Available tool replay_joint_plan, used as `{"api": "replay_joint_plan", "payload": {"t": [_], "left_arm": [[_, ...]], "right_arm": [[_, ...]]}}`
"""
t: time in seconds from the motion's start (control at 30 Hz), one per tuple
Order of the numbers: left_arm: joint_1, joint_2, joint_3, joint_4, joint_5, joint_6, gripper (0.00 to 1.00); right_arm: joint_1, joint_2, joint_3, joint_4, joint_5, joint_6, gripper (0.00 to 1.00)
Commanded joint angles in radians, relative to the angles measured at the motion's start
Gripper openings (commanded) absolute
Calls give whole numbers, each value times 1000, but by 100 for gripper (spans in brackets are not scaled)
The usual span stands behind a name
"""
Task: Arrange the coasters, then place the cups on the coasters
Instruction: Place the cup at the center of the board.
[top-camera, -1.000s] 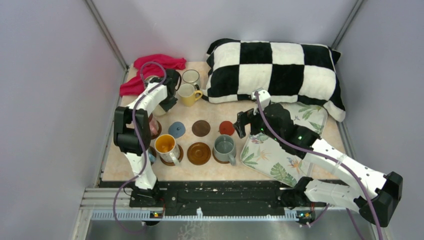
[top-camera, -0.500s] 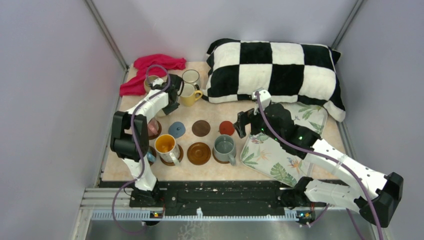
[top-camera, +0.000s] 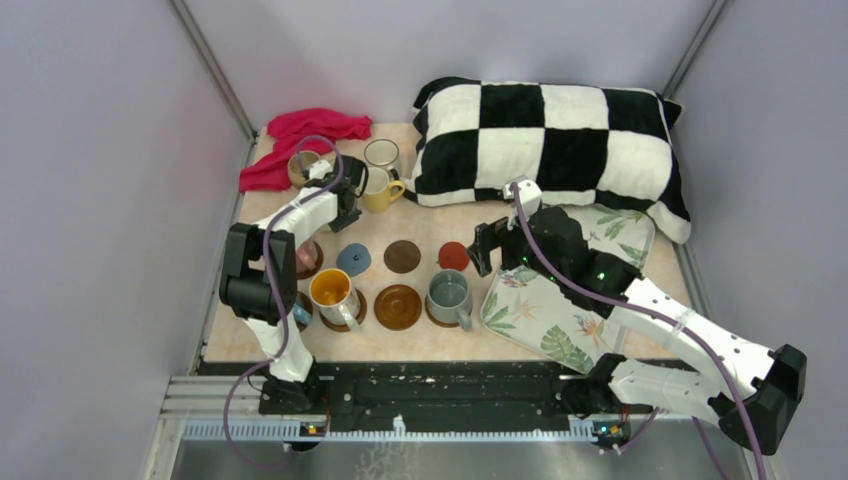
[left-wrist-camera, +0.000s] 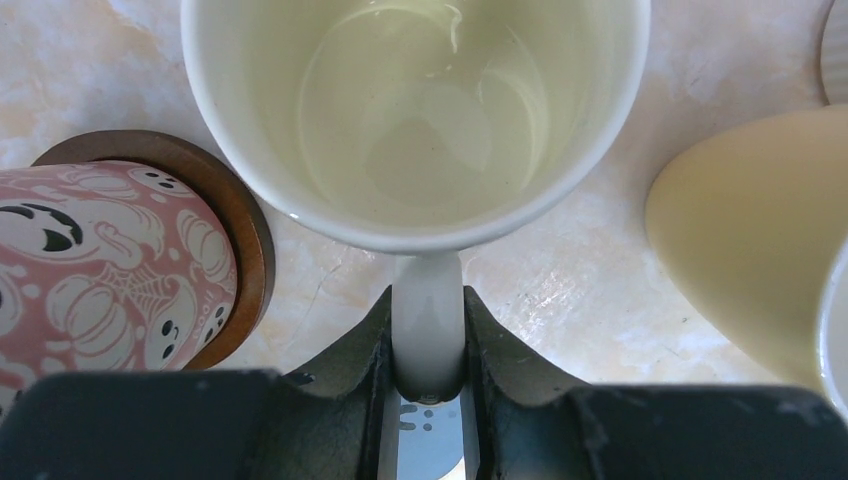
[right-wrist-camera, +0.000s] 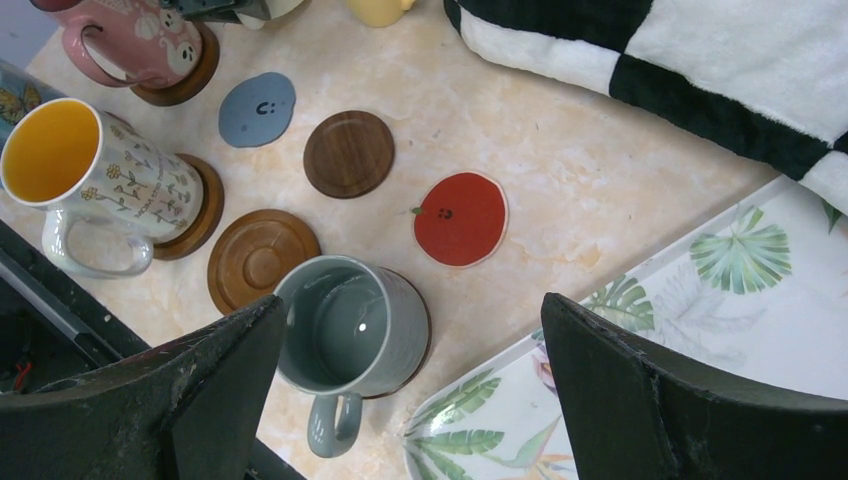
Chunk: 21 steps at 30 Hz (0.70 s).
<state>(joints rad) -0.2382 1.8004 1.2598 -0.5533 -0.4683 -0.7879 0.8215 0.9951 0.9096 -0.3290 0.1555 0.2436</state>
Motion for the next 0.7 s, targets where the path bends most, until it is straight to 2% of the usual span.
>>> {"api": "replay_joint_plan", "payload": {"t": [0.0,0.1,0.33,0.47,0.67], "left_arm": [[-4,31,27,26,10,-30,30],[-4,49,39,24,16,-39,30],[-4,71,51,23,15,-42,41],[-3,67,64,18,-1,-40,50],[2,65,70,29,-23,-23,52]], "right_arm": [[-6,-7,21,31,-12,-4,99],[-6,-7,21,30,-15,-4,99],[-6,-10,21,31,-18,-3,99],[-6,-12,19,33,-22,-4,99],[-6,-15,16,36,-25,-1,99]]}}
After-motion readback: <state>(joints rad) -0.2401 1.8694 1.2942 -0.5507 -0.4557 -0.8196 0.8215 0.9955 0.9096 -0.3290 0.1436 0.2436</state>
